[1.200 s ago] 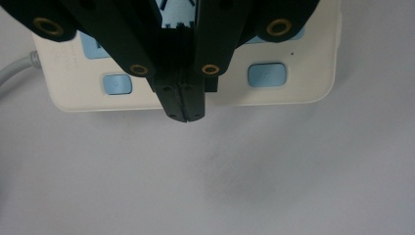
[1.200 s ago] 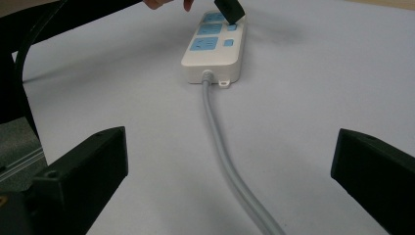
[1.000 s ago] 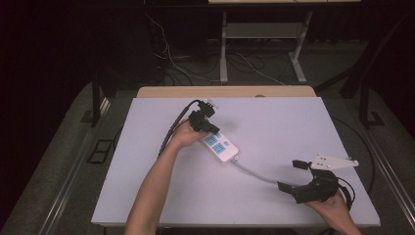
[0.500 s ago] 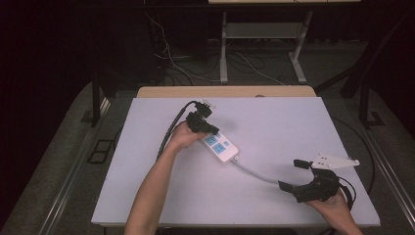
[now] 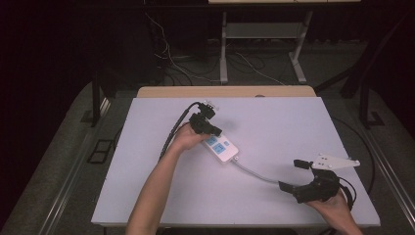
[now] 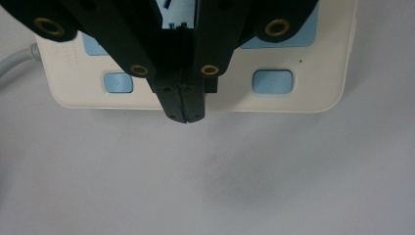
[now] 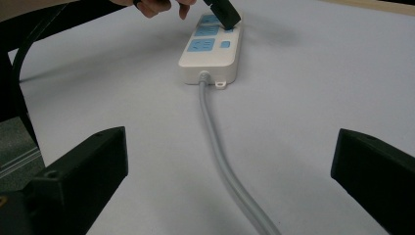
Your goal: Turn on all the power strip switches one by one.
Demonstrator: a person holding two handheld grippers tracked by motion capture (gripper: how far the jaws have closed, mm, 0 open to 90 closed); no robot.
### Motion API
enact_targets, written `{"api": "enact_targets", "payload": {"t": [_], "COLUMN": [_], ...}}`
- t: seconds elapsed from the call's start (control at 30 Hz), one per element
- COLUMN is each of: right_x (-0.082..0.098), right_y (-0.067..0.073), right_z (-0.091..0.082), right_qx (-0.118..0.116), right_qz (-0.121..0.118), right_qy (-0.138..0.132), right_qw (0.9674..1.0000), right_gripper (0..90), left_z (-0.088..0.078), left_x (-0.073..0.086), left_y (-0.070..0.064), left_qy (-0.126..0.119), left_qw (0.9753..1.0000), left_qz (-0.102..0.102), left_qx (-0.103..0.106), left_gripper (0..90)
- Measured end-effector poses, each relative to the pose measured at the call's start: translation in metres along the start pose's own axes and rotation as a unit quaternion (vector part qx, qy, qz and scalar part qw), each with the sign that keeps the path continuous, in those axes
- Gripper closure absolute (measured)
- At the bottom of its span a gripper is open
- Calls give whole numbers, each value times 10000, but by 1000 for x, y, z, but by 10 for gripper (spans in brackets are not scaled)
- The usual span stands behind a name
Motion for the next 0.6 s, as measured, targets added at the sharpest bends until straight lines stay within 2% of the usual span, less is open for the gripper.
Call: {"api": "enact_targets", "payload": {"t": [0.1,0.17,0.27,0.3,0.33,0.6], "right_x": [0,-1,0,0,0,0], "right_y": [0,-1,-2,-2,-2,-3], "right_z": [-1,-1,-2,-3,-2,-1], "right_qx": [11,19,35,39,44,37], "right_qz": [-9,-3,14,26,35,41], "right_qy": [-17,-46,-44,-40,-47,-17], "right_qw": [10000,10000,10000,10000,10000,10000], "right_gripper": [4,5,5,5,5,4], "left_z": [0,0,0,-1,-1,-3], "left_x": [-1,0,-1,-2,-2,-7], "left_y": [-2,-1,-2,-2,-2,-11], "left_qy": [2,-40,5,7,-13,13], "left_qw": [10000,10000,10000,10000,10000,9997], "left_qz": [20,-37,5,3,-41,220], "left_qx": [-86,-55,-72,-55,55,-78], "left_gripper": [900,900,900,899,898,898]}}
Point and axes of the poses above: each handheld gripper's, and its own axes: z roughly forward along the jaws, x roughly out of its underside, y roughly to its left, the point moved 2 cm from there along z, roughly forward along the jaws, and after that the axes turned 6 degrees about -z, right-handed, at the moved point
